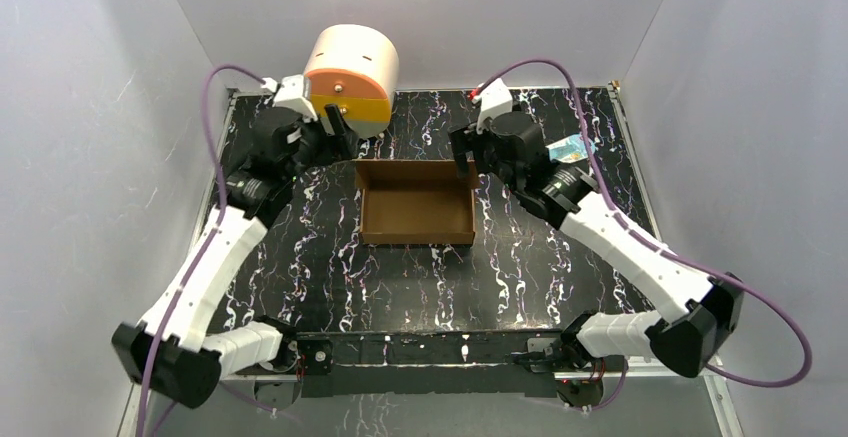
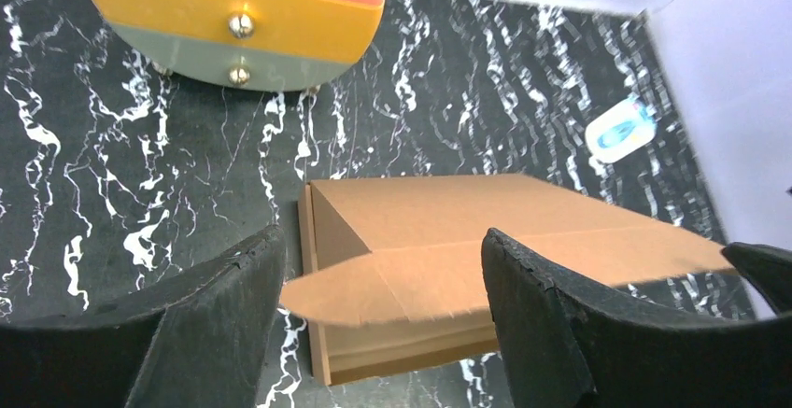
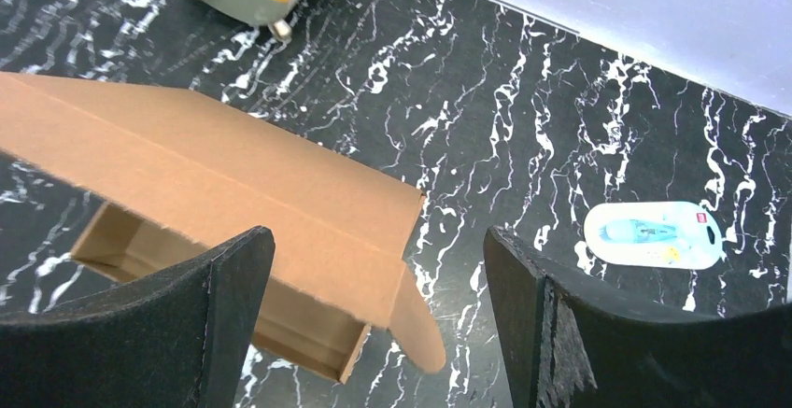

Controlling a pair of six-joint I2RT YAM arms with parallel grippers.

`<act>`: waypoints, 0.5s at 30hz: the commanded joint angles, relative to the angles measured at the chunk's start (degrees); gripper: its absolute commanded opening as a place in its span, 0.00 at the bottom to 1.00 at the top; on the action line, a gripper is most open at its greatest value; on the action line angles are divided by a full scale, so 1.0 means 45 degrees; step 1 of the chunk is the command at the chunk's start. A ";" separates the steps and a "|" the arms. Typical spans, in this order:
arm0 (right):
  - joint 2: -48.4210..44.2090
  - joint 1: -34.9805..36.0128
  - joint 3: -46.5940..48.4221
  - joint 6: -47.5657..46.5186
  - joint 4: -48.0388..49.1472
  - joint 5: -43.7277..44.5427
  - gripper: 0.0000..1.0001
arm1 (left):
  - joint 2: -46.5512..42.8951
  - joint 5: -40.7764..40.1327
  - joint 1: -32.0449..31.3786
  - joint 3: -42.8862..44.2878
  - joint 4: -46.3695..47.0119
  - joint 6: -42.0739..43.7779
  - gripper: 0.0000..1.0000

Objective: Fold the paper box

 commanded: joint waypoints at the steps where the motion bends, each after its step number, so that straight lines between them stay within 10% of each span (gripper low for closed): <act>1: 0.0669 -0.0284 0.0555 -0.0667 0.0612 0.0390 0.92 | 0.1320 0.0387 -0.0052 0.0698 0.0101 0.0800 0.74; 15: 0.0811 -0.0743 -0.1021 0.0115 0.0609 -0.1669 0.89 | 0.2269 0.1753 -0.0052 -0.0712 -0.0335 0.0552 0.69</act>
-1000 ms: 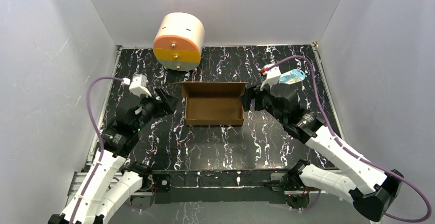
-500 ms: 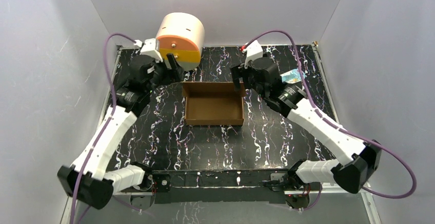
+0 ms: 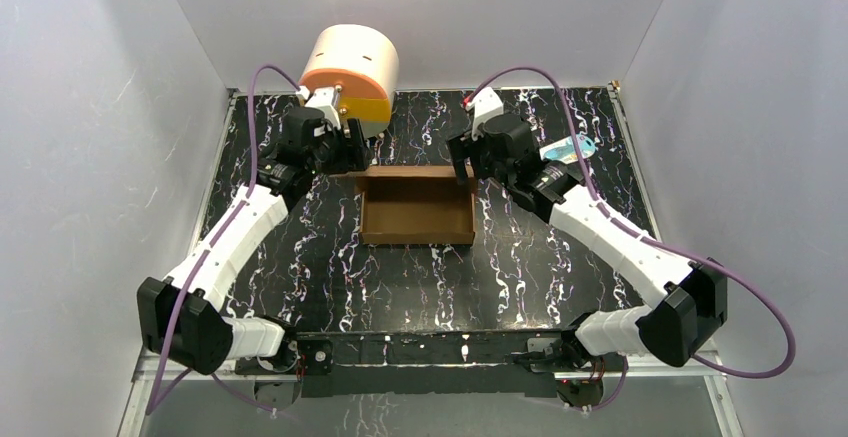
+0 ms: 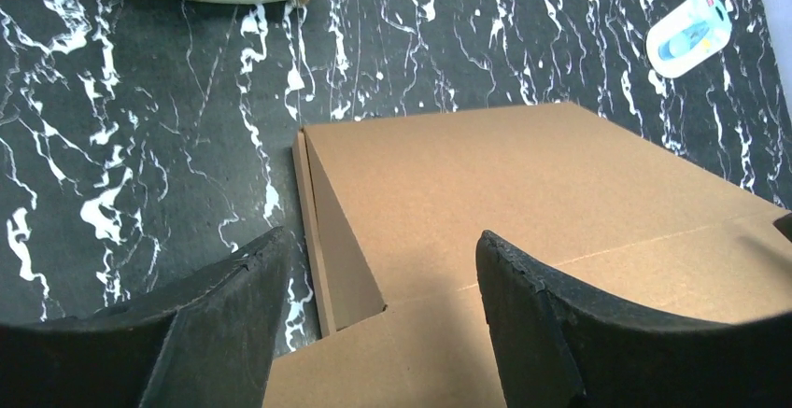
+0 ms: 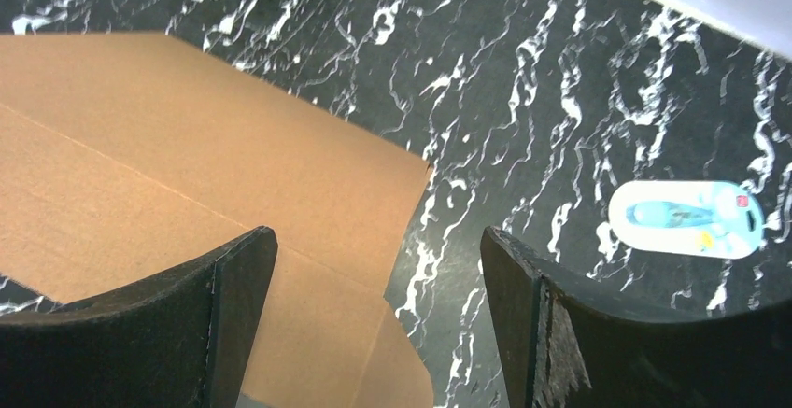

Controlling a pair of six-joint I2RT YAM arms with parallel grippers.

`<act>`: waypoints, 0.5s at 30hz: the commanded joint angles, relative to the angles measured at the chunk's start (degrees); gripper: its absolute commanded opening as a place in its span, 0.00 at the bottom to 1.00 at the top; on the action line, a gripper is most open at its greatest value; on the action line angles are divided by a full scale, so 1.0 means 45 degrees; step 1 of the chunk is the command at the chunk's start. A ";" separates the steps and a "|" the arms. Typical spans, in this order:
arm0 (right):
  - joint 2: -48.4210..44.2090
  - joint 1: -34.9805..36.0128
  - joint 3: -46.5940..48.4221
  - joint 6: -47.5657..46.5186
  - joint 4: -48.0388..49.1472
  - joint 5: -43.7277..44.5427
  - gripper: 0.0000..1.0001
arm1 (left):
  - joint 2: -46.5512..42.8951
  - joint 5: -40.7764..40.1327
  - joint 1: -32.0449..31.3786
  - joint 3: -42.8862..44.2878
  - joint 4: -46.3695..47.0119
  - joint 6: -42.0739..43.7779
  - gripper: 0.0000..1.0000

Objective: Fold the paper box

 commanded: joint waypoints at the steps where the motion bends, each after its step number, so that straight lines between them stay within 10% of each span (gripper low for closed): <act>1: -0.0617 0.0003 -0.0950 0.0495 0.0470 -0.0757 0.89 | -0.0927 0.0634 -0.0052 -0.1066 -0.0202 -0.0144 0.69; 15: -0.1334 0.0005 -0.4362 0.1450 0.2275 -0.1422 0.84 | -0.1888 0.0923 -0.0052 -0.4915 0.0746 -0.1562 0.68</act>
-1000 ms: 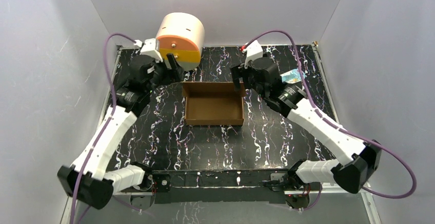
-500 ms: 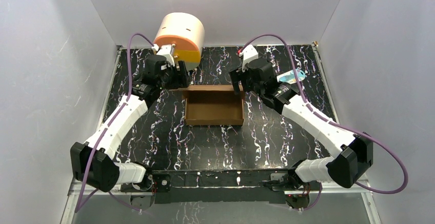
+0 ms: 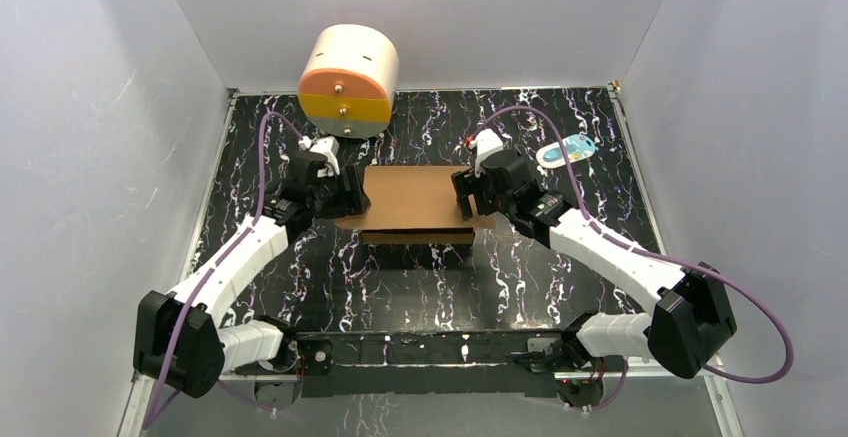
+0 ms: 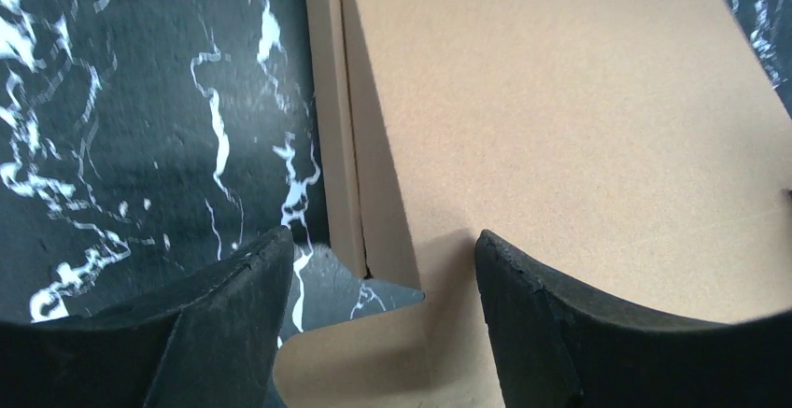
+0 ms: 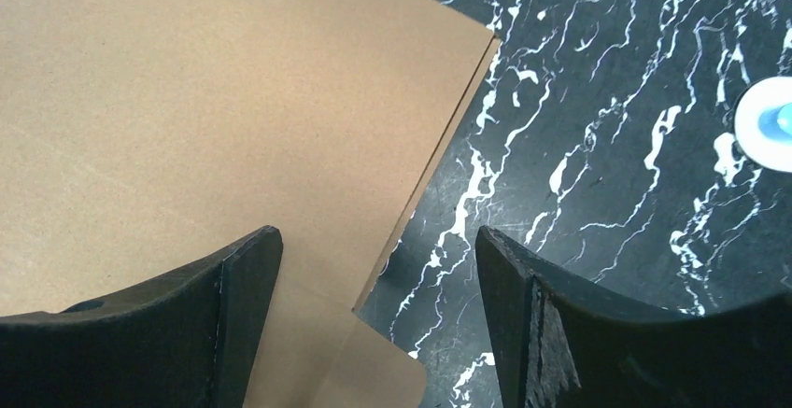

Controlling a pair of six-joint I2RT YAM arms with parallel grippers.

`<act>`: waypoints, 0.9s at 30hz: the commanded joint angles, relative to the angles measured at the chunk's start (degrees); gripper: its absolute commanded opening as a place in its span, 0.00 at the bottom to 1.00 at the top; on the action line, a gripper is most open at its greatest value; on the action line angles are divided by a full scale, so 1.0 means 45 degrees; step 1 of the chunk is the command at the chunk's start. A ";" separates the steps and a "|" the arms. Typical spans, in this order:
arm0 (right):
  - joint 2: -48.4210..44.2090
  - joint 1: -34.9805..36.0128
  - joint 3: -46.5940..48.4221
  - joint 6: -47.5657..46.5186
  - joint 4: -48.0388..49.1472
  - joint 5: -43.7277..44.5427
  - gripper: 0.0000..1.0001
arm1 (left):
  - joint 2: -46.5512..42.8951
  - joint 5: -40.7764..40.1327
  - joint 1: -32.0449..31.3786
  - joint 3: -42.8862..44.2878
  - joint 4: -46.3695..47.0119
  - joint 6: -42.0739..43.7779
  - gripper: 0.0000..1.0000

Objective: Fold the paper box

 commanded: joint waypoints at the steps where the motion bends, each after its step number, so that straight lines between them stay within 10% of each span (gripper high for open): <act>1: -0.0562 0.0006 -0.1020 0.0444 0.1539 -0.0189 0.84 | -0.0307 0.0302 -0.0062 -0.1029 0.0501 -0.0553 0.68; 27: -0.0537 0.0003 -0.5129 0.1377 0.5032 -0.0680 0.82 | -0.0190 0.0141 -0.0111 -0.4429 0.2853 -0.1865 0.64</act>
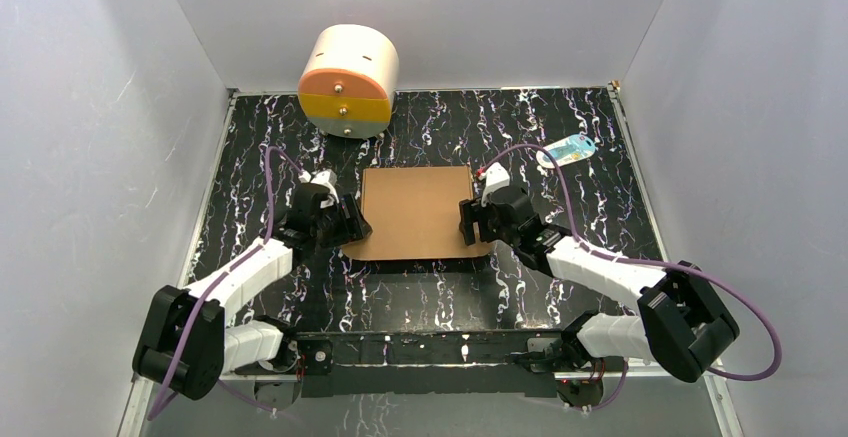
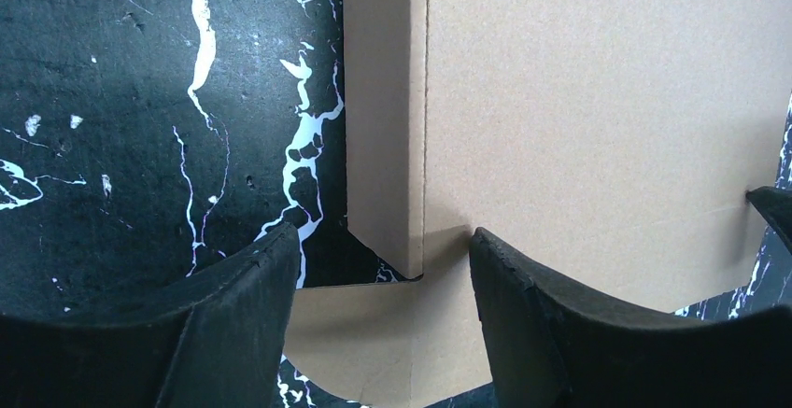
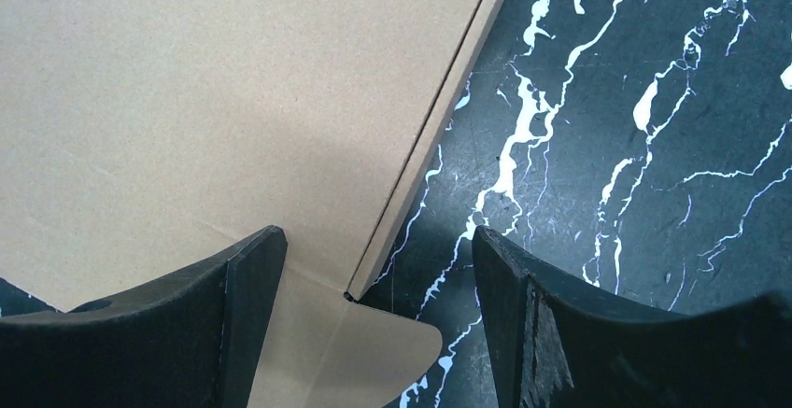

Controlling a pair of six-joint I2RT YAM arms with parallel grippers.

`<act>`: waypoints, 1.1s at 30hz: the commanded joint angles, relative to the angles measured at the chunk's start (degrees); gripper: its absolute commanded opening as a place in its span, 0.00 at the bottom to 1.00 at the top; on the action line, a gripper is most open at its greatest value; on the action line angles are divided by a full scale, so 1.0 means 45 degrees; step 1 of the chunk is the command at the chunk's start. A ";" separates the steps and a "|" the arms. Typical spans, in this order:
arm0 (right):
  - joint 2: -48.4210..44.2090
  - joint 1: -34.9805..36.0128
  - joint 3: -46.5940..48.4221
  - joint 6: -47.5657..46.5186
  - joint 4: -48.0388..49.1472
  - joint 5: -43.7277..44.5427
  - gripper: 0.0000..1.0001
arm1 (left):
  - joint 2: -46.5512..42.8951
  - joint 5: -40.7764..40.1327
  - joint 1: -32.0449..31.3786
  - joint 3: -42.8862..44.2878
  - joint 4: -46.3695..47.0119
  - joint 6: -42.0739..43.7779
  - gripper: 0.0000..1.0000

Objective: Fold the paper box

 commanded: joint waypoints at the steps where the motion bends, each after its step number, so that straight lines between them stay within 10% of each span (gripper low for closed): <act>1: -0.0221 0.0006 -0.0517 0.0148 0.0725 -0.0151 0.82 | -0.0158 -0.0294 -0.0081 -0.0483 -0.0051 -0.0122 0.64; 33: -0.1910 -0.2650 -0.2901 0.1627 0.2519 -0.3977 0.70 | -0.0279 -0.0375 -0.0079 -0.0834 0.0332 -0.0378 0.64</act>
